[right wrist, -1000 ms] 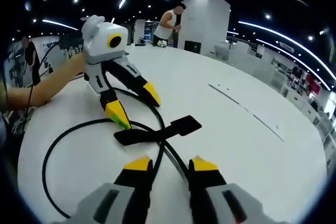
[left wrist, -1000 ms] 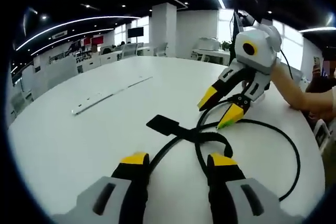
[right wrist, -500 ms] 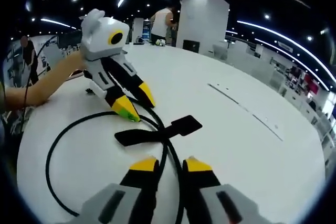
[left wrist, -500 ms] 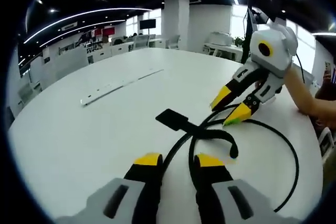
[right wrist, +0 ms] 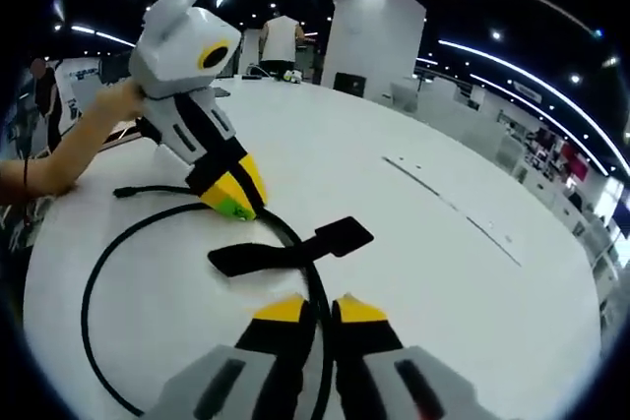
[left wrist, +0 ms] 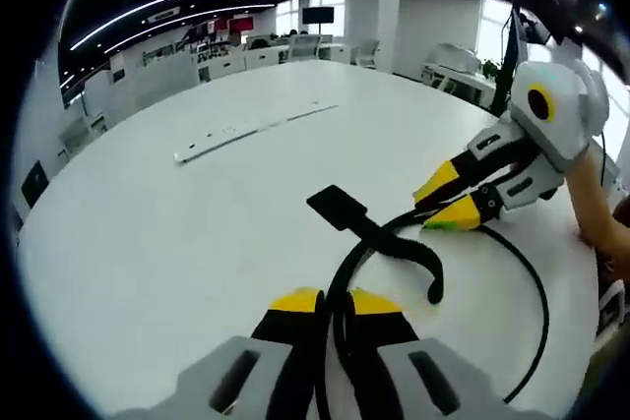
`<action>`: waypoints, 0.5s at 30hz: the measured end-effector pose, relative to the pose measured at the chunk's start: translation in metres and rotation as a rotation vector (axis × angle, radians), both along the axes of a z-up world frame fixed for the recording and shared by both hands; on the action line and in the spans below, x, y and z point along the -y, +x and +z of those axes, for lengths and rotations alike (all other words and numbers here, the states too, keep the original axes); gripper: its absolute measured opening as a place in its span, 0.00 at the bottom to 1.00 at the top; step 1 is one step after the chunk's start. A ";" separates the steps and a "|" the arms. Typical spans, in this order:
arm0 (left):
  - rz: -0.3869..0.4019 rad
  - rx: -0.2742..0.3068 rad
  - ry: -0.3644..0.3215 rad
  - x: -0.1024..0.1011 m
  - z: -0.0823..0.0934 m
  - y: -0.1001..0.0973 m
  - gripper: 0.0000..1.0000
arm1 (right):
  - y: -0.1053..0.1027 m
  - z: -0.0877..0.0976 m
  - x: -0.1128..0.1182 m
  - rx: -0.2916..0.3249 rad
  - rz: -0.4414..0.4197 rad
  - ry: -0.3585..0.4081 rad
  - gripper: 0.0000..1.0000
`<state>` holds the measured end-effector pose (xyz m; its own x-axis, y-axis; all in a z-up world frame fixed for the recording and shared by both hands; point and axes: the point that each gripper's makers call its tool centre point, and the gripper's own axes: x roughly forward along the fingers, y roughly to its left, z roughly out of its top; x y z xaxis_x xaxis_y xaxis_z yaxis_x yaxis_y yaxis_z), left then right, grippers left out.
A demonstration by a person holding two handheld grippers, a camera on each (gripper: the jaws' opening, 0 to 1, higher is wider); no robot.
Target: Find the charging cable on the desk, coil it up and secure with Velcro.
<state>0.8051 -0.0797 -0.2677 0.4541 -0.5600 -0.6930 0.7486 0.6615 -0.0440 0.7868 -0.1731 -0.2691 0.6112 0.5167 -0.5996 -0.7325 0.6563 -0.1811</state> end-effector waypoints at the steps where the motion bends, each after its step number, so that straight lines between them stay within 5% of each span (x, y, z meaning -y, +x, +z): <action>1: 0.012 -0.008 0.008 0.000 0.000 -0.001 0.10 | 0.001 0.000 0.000 0.002 -0.004 -0.001 0.12; 6: 0.013 0.021 0.050 0.000 -0.002 -0.004 0.10 | 0.002 0.001 0.003 -0.002 0.007 -0.001 0.13; 15: 0.024 0.012 0.036 0.002 -0.003 -0.009 0.09 | -0.027 -0.001 0.018 -0.143 0.091 0.028 0.25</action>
